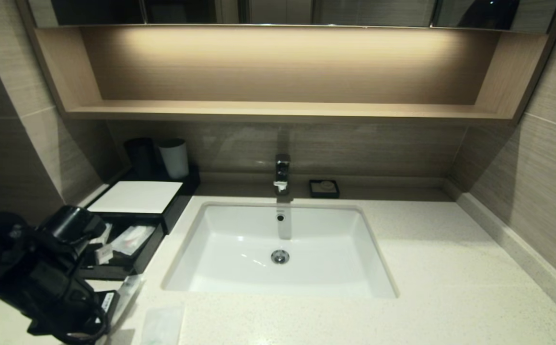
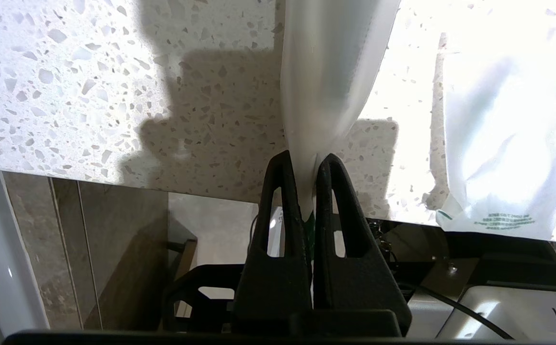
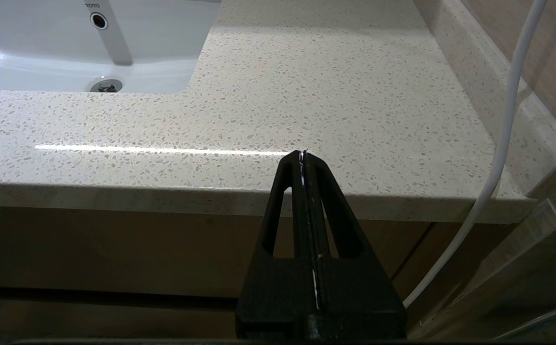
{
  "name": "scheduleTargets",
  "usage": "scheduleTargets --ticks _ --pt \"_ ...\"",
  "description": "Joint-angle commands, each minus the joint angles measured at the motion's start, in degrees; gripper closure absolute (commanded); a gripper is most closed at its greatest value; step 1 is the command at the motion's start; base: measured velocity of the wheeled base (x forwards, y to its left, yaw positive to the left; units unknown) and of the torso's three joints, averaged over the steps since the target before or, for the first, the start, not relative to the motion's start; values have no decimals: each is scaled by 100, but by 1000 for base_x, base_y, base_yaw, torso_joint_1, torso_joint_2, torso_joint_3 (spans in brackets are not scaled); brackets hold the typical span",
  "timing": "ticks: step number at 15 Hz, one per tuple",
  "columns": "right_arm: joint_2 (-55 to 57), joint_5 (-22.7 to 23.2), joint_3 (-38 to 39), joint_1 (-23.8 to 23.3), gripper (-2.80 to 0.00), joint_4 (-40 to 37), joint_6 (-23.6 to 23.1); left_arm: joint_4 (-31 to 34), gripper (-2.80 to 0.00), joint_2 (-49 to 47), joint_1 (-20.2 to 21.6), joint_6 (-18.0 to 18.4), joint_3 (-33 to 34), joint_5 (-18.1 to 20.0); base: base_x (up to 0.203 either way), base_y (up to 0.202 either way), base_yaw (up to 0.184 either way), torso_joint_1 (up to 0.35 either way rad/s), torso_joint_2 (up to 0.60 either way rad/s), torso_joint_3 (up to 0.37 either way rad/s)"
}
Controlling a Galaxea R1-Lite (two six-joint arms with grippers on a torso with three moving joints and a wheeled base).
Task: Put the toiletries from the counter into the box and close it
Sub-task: Pick up the bathroom toiletry, then place the bathroom toiletry into the drawer
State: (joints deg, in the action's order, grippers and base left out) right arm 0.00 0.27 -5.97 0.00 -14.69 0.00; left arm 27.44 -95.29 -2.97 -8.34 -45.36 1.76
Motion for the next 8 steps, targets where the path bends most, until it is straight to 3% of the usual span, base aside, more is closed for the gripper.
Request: scheduleTargets --ticks 1,4,6,8 --pt "0 0 0 0 0 -8 0 5 0 304 -23 7 -9 -9 0 0 0 0 0 0" --pt "0 0 0 0 0 -8 0 219 0 1023 -225 -17 -193 -40 0 0 0 0 0 0" --pt "0 8 0 2 0 -8 0 1081 0 1357 -377 -68 -823 -46 0 0 0 0 0 0" --pt "0 8 0 0 0 -8 0 1363 0 1285 -281 -184 -1074 -123 0 0 0 0 0 0"
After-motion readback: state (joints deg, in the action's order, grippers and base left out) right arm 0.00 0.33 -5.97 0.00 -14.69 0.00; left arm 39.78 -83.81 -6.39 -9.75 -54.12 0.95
